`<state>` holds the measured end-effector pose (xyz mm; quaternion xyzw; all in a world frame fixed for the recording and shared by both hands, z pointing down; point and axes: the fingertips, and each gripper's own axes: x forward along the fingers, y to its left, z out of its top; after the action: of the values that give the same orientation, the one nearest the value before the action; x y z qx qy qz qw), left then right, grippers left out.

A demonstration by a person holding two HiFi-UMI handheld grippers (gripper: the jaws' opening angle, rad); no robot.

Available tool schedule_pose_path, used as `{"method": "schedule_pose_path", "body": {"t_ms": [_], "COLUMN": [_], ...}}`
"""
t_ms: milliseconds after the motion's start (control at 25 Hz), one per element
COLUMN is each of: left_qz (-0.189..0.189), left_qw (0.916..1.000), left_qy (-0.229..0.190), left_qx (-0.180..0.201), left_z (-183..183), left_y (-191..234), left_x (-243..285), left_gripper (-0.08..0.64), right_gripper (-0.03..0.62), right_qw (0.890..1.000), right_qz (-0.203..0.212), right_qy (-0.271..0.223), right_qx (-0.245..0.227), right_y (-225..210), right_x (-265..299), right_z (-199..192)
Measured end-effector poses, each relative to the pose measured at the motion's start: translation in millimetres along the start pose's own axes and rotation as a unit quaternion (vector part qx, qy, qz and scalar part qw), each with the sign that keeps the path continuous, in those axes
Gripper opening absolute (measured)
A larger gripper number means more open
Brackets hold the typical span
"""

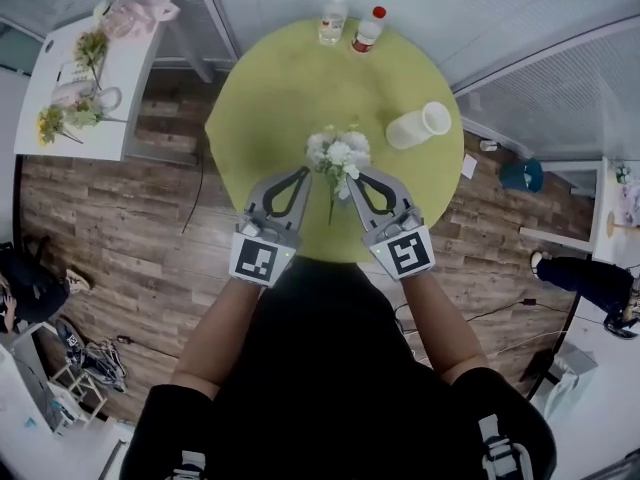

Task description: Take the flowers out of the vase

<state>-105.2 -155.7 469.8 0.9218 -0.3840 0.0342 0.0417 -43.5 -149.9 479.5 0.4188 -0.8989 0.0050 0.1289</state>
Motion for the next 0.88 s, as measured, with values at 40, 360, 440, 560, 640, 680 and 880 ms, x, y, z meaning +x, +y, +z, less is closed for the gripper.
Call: {"method": "schedule_pose_path", "body": {"t_ms": [40,360,440,560,640,680,880], "left_qz": [0.002,0.018,0.026,0.035,0.038,0.039,0.041], "left_qw": [1.0,0.9993,0.9989,0.9984,0.9979,0.9976,0.9958], "left_qy": [0.0,0.028,0.032,0.041,0.049,0.053,0.078], "left_qx": [-0.003,-0.015,-0.02,-0.019,-0.018,-0.02,-0.026], "left_z": [-3.1,-36.2,-43.2,-54.6,-63.2,-67.5,-87.3], "left_y": [2.2,23.3,31.9,41.4,46.5,49.0,59.2], "left_x": [2.7,19.4,24.4,33.5,40.4,43.7,56.9], "left_gripper": [0.014,0.014,0.014,0.014,0.014,0.014,0.014], "right_gripper": [0.026,0.026,0.025,0.026,0.026,0.026,0.026], "right_qw": [1.0,0.999,0.999,0.998,0.998,0.997,0.996], "right_qz": [0.003,0.035,0.04,0.048,0.051,0.052,0.061], "right_qy": [0.005,0.025,0.029,0.039,0.043,0.045,0.056], "right_qx": [0.0,0.008,0.009,0.01,0.013,0.015,0.021], "right_y": [-1.4,-7.2,-9.5,-13.9,-18.1,-20.0,-26.8], "right_x": [4.7,48.1,57.8,69.0,76.9,80.9,95.7], "right_z": [-4.7,-36.0,-41.6,-52.2,-59.3,-62.8,-78.1]}}
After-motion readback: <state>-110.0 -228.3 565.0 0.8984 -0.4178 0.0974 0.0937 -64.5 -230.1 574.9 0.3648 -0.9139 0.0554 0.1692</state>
